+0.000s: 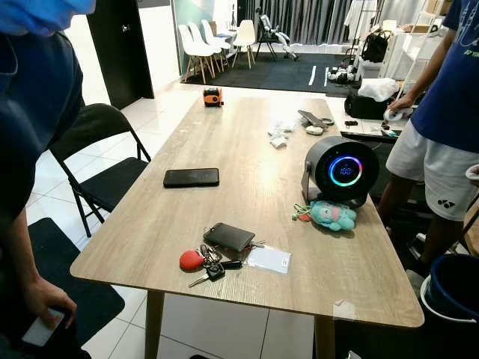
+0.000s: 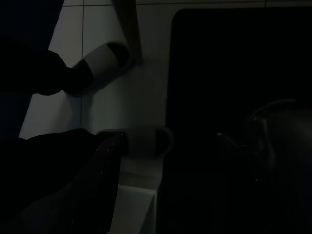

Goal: Hang keys on a hook

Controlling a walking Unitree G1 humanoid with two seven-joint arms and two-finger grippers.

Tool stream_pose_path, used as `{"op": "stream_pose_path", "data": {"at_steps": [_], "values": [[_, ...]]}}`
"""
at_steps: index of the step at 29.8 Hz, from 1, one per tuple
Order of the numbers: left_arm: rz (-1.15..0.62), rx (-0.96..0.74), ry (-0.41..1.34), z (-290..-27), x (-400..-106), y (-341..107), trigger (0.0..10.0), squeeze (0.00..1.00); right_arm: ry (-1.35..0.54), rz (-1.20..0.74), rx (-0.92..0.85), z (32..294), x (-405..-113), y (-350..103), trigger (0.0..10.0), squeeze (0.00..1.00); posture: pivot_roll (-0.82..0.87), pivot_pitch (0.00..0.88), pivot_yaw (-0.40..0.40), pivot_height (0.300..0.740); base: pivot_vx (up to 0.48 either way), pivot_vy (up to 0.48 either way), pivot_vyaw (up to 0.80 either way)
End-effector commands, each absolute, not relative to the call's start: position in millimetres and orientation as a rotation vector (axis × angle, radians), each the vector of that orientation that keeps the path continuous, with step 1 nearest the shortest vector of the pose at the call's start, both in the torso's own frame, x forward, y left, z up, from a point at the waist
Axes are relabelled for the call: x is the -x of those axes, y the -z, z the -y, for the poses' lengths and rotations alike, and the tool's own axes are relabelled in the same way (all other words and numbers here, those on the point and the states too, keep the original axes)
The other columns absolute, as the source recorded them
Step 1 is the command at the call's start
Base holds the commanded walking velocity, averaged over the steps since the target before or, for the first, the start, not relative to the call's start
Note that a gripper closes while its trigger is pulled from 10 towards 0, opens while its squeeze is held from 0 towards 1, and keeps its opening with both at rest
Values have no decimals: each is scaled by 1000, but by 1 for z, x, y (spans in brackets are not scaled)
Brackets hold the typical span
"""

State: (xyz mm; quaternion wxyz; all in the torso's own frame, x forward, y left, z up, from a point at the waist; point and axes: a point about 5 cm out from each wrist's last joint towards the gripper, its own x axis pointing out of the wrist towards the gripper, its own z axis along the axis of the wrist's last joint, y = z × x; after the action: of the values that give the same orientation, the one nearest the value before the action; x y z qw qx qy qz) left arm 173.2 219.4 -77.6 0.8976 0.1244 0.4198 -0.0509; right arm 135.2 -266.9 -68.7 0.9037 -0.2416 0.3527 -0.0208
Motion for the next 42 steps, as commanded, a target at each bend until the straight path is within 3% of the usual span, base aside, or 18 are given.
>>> {"op": "stream_pose_path", "data": {"at_steps": [1, 42], "values": [[-884, -239, 92, -216, -170, 80, 10000, 0, 31, -750, 506, 268, -132, 70, 10000, 0, -57, 70, 14, 740, 0, 0, 0], [-852, -213, 37, -221, -174, 76, 10000, 0, 48, -728, 418, 248, -145, 73, 10000, 0, -19, 102, 43, 740, 0, 0, 0]]}}
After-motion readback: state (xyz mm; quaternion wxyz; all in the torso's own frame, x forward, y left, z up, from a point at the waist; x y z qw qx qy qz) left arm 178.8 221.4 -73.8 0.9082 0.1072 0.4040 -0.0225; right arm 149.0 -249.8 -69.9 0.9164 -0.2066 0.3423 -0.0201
